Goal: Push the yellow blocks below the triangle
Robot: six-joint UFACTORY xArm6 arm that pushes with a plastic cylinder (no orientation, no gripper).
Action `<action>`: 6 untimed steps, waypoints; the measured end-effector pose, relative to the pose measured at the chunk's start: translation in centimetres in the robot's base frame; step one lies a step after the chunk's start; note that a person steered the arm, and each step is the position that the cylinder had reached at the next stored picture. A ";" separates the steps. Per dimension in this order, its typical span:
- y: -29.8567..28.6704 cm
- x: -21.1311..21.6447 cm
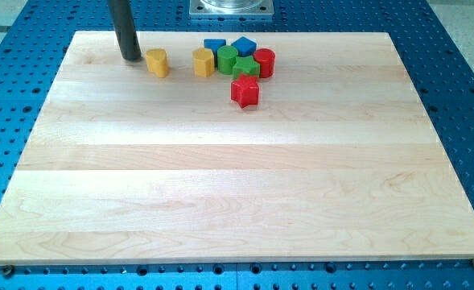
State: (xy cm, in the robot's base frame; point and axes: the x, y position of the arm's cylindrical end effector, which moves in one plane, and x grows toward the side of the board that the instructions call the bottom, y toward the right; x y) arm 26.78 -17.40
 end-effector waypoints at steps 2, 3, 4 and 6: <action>9.3 2.2; 10.9 3.2; 9.0 8.3; 9.1 11.8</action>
